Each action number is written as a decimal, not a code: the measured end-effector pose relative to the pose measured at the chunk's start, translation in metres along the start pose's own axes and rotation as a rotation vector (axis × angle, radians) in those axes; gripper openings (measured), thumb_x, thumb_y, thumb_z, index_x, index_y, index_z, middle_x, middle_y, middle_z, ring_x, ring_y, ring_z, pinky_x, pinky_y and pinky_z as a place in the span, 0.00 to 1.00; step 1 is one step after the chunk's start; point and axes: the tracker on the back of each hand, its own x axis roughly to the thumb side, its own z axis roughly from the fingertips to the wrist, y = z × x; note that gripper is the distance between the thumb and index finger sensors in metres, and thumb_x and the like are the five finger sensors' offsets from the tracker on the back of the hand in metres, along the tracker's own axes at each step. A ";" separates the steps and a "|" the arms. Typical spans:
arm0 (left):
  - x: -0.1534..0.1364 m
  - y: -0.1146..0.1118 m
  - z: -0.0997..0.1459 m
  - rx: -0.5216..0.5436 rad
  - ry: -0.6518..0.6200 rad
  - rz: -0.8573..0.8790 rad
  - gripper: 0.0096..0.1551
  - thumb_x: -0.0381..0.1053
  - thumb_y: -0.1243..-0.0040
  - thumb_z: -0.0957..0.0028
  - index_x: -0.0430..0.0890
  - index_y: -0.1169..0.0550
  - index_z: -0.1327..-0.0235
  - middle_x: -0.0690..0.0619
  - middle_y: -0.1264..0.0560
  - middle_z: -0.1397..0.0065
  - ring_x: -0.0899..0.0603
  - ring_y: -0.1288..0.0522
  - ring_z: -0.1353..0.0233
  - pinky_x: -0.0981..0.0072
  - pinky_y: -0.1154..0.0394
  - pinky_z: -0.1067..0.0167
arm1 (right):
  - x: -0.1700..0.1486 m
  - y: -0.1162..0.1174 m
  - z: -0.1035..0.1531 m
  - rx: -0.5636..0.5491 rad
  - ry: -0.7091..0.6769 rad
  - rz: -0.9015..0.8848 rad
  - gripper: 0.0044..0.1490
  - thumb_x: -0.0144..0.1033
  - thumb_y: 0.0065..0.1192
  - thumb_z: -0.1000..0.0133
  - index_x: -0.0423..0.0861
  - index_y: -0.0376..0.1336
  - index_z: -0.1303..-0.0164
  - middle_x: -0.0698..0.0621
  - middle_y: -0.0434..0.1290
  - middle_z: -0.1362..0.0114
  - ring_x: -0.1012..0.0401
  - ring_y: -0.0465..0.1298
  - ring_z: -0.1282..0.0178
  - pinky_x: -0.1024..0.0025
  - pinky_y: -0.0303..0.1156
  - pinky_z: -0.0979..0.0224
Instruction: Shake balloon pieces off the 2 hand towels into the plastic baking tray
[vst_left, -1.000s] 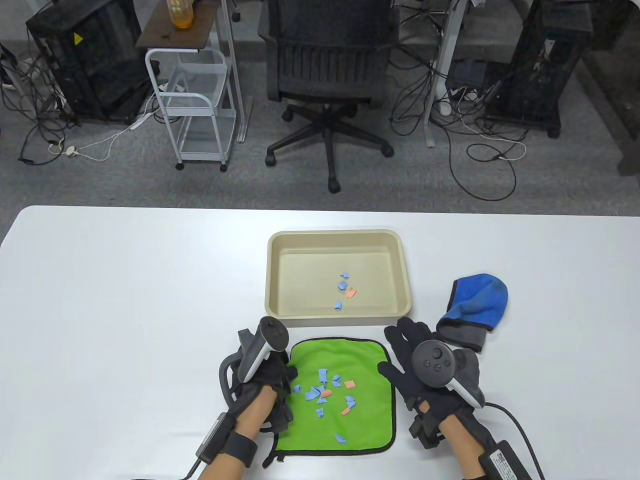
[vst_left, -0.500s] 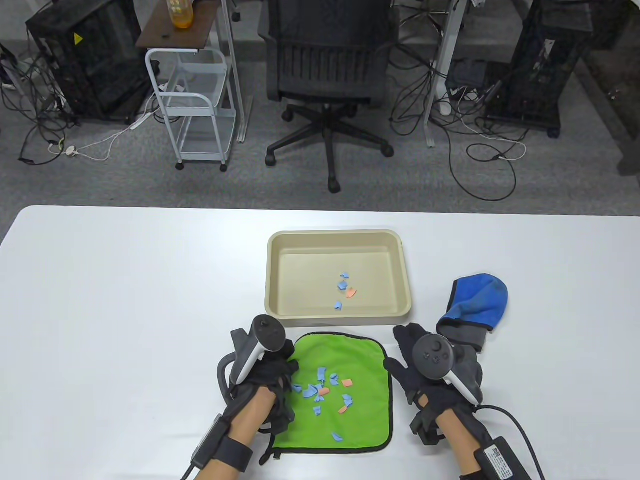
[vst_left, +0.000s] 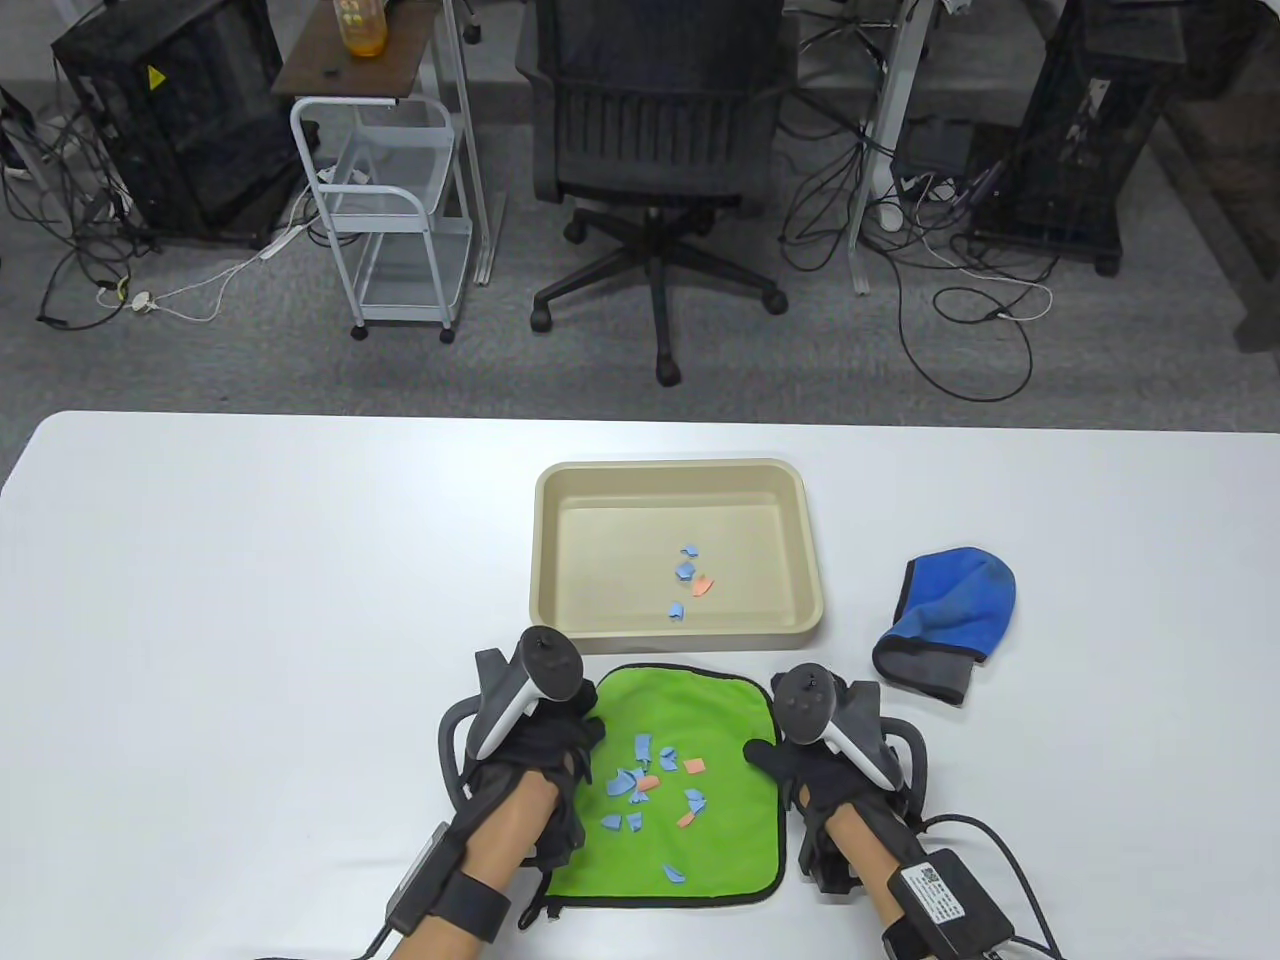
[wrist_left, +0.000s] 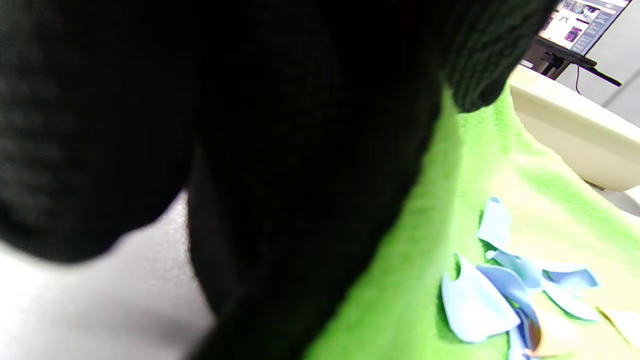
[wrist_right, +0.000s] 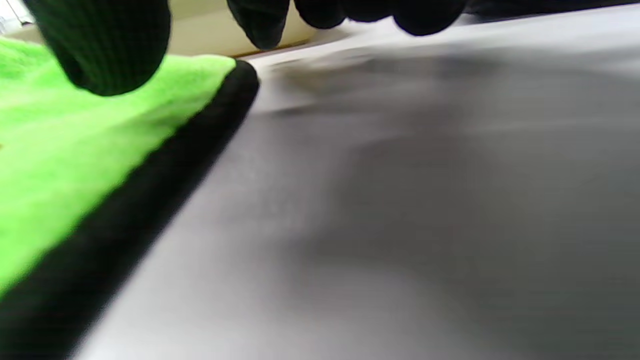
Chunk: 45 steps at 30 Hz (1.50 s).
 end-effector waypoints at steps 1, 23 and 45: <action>0.000 0.000 0.000 -0.005 0.001 0.002 0.20 0.60 0.39 0.58 0.68 0.28 0.52 0.62 0.14 0.68 0.56 0.03 0.77 0.68 0.08 0.83 | 0.001 0.001 -0.002 -0.006 0.013 0.016 0.52 0.63 0.62 0.55 0.55 0.48 0.23 0.47 0.44 0.17 0.50 0.52 0.29 0.58 0.58 0.29; -0.004 0.001 0.001 -0.065 0.010 0.060 0.20 0.60 0.39 0.58 0.68 0.28 0.52 0.62 0.14 0.72 0.58 0.03 0.82 0.68 0.08 0.86 | 0.010 -0.002 0.001 -0.057 0.107 -0.004 0.24 0.58 0.69 0.57 0.55 0.70 0.56 0.48 0.56 0.18 0.50 0.61 0.30 0.58 0.64 0.32; 0.061 0.049 0.031 -0.119 0.012 0.057 0.20 0.58 0.37 0.58 0.65 0.26 0.51 0.61 0.13 0.75 0.57 0.04 0.86 0.67 0.08 0.89 | 0.045 -0.081 0.013 0.003 -0.056 -0.361 0.26 0.47 0.72 0.54 0.54 0.68 0.46 0.50 0.73 0.29 0.75 0.87 0.74 0.88 0.84 0.76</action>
